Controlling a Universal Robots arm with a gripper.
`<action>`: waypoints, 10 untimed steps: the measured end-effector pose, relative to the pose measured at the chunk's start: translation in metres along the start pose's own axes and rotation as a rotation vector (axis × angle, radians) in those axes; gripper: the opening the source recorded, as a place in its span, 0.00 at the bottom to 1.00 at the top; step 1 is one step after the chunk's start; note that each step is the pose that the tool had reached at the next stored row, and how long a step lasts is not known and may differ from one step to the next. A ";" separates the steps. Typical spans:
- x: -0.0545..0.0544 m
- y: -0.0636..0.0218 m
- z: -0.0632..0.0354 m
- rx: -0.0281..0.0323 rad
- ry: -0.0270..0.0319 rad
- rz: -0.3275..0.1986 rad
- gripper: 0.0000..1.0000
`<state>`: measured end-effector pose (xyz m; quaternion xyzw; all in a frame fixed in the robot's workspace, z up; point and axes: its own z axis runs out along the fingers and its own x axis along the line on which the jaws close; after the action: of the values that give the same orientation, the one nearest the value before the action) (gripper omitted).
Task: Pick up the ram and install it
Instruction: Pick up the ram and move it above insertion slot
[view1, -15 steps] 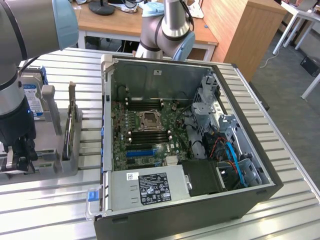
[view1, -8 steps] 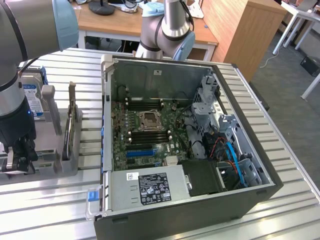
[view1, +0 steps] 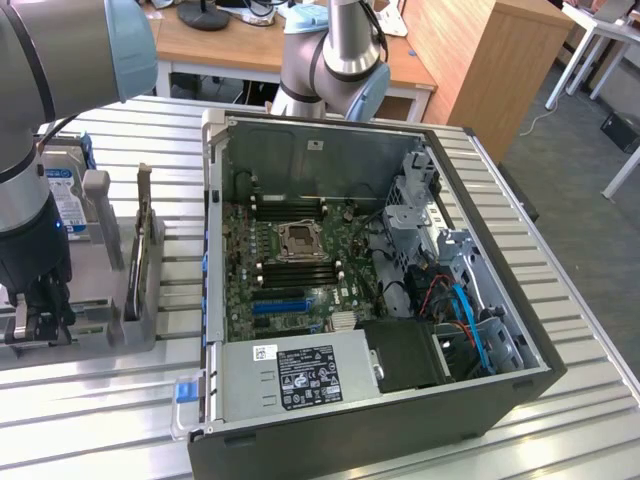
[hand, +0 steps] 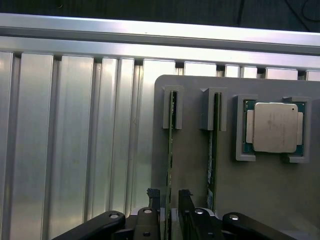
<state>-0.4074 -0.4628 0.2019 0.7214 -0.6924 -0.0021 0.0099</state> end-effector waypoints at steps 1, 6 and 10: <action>0.000 0.0000 0.0000 0.0000 0.0000 0.000 0.29; 0.000 0.0000 0.0009 0.0000 0.0000 0.003 0.29; 0.000 0.0000 0.0009 -0.0001 0.0000 0.004 0.29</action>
<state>-0.4074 -0.4628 0.2010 0.7201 -0.6938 -0.0021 0.0099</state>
